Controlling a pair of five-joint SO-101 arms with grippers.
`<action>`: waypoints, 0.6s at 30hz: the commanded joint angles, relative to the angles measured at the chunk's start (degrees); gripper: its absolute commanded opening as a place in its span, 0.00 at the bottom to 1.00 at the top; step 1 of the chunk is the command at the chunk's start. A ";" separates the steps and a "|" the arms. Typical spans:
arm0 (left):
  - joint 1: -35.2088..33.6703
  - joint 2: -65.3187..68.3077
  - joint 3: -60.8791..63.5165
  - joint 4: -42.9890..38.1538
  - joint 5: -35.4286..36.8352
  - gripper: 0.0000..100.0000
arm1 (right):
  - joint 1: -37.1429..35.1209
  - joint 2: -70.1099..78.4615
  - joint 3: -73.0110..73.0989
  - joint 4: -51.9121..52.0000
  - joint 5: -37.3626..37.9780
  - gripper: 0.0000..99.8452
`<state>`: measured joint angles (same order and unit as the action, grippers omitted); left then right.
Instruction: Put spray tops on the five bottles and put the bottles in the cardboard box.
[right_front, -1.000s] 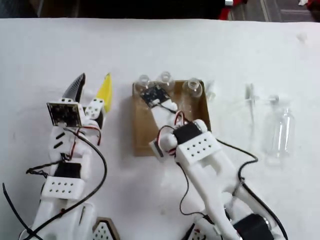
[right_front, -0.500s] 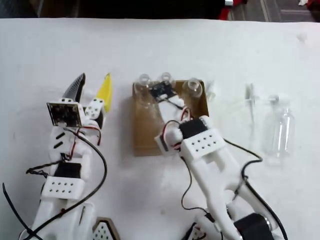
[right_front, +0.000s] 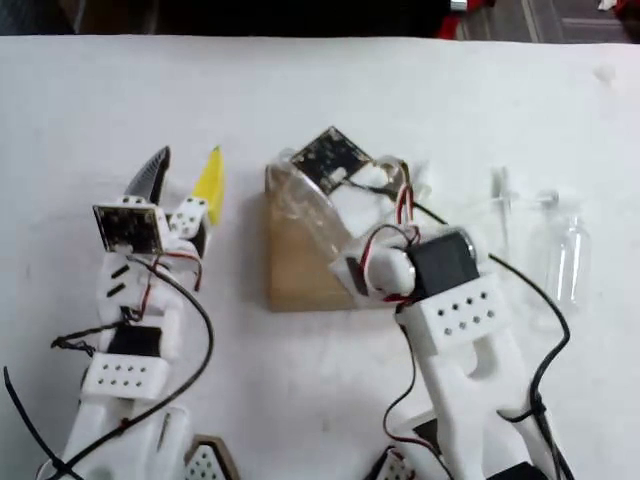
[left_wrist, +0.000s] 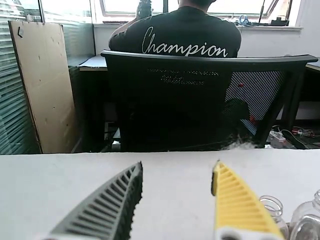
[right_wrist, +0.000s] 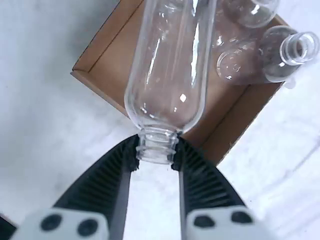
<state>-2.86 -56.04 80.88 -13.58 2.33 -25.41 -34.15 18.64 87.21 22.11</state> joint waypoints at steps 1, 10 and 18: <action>0.57 -2.42 -2.46 -0.18 0.62 0.21 | 0.22 -1.63 -4.40 0.66 1.05 0.02; 4.26 -2.42 -2.37 0.35 3.34 0.21 | -6.11 -1.71 -8.09 -1.80 1.05 0.02; 5.67 -2.51 -1.93 0.35 3.34 0.21 | -12.97 -0.75 -10.90 -1.63 0.70 0.02</action>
<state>1.71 -56.92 80.88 -13.58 5.14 -36.75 -34.07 10.81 86.15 22.64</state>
